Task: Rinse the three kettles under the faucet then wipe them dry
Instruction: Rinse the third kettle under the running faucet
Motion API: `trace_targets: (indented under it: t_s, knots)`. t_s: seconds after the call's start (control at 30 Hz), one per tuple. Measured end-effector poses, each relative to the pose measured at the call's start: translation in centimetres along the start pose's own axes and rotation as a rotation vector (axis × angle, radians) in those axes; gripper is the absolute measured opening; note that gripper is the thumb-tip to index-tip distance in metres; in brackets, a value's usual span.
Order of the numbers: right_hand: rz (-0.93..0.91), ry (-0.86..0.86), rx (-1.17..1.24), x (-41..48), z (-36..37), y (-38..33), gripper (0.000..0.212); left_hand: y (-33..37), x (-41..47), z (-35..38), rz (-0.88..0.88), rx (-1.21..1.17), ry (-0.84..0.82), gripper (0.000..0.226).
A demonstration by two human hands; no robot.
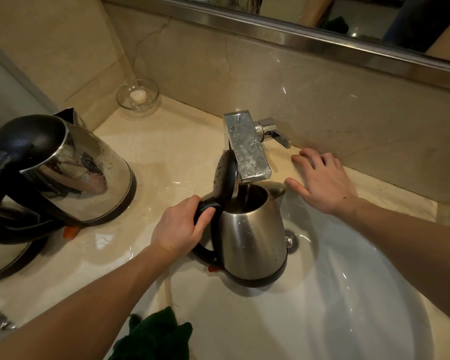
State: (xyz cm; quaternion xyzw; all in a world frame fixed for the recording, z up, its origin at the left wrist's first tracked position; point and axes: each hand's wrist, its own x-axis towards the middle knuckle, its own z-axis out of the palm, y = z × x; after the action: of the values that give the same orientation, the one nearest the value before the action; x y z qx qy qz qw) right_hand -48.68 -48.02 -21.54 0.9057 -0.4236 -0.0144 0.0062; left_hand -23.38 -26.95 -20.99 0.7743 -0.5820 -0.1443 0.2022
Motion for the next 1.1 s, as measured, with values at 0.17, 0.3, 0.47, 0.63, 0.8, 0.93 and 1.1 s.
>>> trace_targets:
  t_s: [0.17, 0.3, 0.47, 0.63, 0.8, 0.93, 1.1]
  knots:
    - [-0.001, 0.002, -0.006, -0.01, 0.12, 0.04, 0.069, 0.21, -0.05, -0.07, -0.005, -0.002, -0.006, 0.061]
    - [-0.003, 0.007, -0.011, 0.00, 0.16, 0.10, 0.067, 0.20, -0.07, -0.11, -0.007, 0.003, -0.008, 0.061]
    - [-0.003, 0.009, -0.017, 0.02, 0.14, 0.11, 0.064, 0.21, -0.09, -0.12, -0.002, 0.007, -0.012, 0.060]
    - [-0.007, 0.017, -0.012, 0.01, 0.18, 0.11, 0.062, 0.11, -0.10, -0.09, 0.009, 0.010, 0.005, 0.060]
    - [-0.002, 0.007, -0.012, 0.05, 0.17, 0.10, 0.067, 0.00, -0.03, -0.06, 0.012, 0.004, 0.005, 0.054]
    - [-0.001, -0.005, -0.011, 0.07, 0.09, 0.08, 0.068, 0.17, 0.03, -0.14, 0.003, 0.010, -0.005, 0.062]
    - [0.001, -0.004, -0.010, 0.03, 0.07, 0.07, 0.068, 0.04, -0.01, -0.01, 0.004, 0.016, 0.001, 0.054]
